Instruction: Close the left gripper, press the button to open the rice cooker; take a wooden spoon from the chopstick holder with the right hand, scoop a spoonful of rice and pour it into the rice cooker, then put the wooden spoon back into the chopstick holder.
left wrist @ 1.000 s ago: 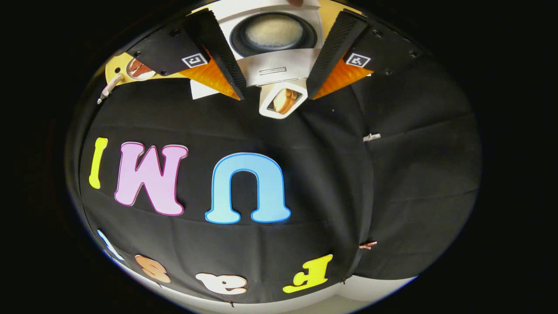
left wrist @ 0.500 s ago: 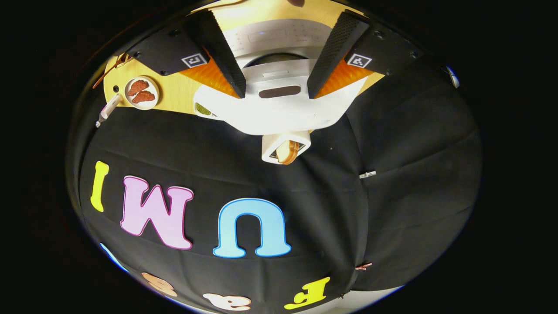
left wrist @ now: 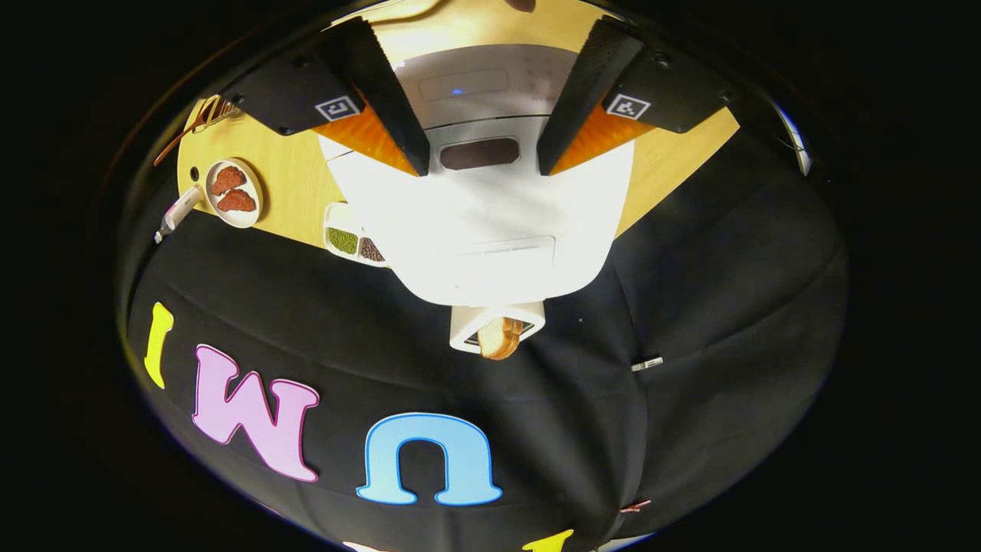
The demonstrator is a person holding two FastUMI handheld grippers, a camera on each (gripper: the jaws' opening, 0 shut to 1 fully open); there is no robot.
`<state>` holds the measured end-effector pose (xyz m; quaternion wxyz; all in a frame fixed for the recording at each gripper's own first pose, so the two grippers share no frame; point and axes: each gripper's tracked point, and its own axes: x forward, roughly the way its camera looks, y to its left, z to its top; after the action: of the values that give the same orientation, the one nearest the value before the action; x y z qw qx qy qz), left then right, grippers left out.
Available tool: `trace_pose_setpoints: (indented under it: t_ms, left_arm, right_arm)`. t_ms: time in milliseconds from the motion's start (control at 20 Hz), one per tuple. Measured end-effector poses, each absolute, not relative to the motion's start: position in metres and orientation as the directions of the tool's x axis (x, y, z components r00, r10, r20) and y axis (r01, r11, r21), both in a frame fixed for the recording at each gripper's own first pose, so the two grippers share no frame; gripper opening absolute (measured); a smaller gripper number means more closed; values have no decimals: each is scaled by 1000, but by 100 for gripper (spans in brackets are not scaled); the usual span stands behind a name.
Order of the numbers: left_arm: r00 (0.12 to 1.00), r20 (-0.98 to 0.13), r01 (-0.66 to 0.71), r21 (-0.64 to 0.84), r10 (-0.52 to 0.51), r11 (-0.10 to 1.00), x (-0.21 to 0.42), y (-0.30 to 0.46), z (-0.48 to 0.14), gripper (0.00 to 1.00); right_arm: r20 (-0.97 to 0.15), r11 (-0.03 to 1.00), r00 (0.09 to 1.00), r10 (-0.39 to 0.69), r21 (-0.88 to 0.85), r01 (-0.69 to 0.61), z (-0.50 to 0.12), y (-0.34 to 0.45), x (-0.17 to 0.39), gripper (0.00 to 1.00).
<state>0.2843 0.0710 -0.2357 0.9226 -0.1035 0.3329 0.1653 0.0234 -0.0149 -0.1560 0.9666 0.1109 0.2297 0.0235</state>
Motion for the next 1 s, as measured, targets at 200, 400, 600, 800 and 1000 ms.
trace_pose_setpoints:
  t_ms: [200, 400, 600, 800, 1000]
  left_arm:
    - [719, -655, -354, -55, 233, 934, 287, 68, -240, 100]
    - [736, -639, -337, -61, 222, 940, 286, 62, -236, 100]
    - [762, -614, -325, -86, 206, 942, 283, 64, -223, 99]
    - [823, -535, -282, -93, 191, 955, 278, 59, -194, 95]
    - [897, -417, -209, -109, 146, 972, 255, 45, -146, 94]
  right_arm:
    - [-439, 967, 892, 105, 254, 11, -157, -10, 26, 99]
    - [-426, 969, 895, 130, 247, -23, -152, 1, 23, 99]
    - [-410, 971, 902, 135, 236, -38, -146, 4, 22, 99]
    - [-399, 967, 907, 133, 253, -30, -140, 3, 20, 99]
    - [-386, 969, 913, 130, 246, -33, -134, 3, 20, 99]
